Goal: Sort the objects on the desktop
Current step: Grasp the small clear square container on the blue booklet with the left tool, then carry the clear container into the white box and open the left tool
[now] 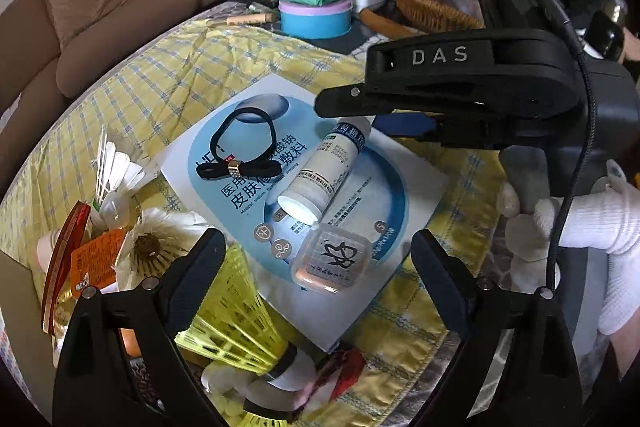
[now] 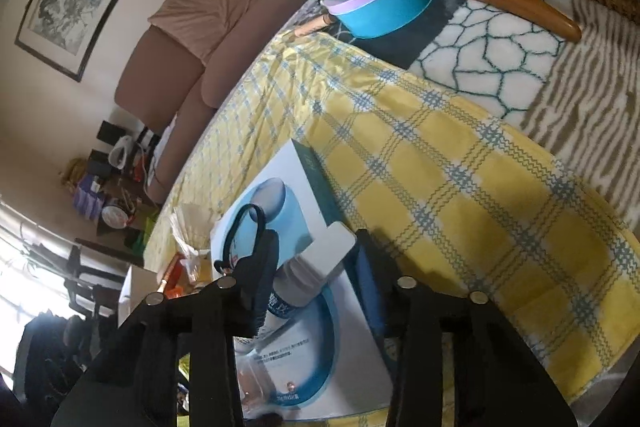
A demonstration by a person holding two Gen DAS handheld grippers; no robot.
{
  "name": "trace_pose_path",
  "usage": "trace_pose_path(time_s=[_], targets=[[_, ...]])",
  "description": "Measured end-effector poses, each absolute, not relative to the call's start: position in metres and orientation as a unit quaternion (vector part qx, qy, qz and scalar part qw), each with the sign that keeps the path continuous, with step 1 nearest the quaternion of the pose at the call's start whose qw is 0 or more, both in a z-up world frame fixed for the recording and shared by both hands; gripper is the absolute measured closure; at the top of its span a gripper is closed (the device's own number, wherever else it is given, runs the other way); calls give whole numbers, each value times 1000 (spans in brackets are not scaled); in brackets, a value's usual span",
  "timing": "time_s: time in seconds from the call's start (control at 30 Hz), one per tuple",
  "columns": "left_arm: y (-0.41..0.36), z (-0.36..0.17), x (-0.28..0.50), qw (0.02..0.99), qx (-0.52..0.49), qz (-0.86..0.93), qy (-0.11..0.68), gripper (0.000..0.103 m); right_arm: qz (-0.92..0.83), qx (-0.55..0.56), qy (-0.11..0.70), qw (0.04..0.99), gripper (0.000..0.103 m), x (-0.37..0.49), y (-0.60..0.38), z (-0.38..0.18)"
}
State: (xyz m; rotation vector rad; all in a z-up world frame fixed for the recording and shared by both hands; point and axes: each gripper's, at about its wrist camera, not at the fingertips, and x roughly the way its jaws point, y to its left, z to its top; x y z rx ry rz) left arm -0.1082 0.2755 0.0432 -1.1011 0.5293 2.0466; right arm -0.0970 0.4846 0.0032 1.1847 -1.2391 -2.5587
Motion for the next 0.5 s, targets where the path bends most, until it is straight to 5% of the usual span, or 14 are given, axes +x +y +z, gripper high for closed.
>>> trace_pose_path(time_s=[0.2,0.5], targets=[[266,40,-119,369,-426,803,194,61,-829,352,-434,35,81,-87,496,10],[246,47,-124,388,-438,801,131,67,-846,322,-418,71,94,-81,489,41]])
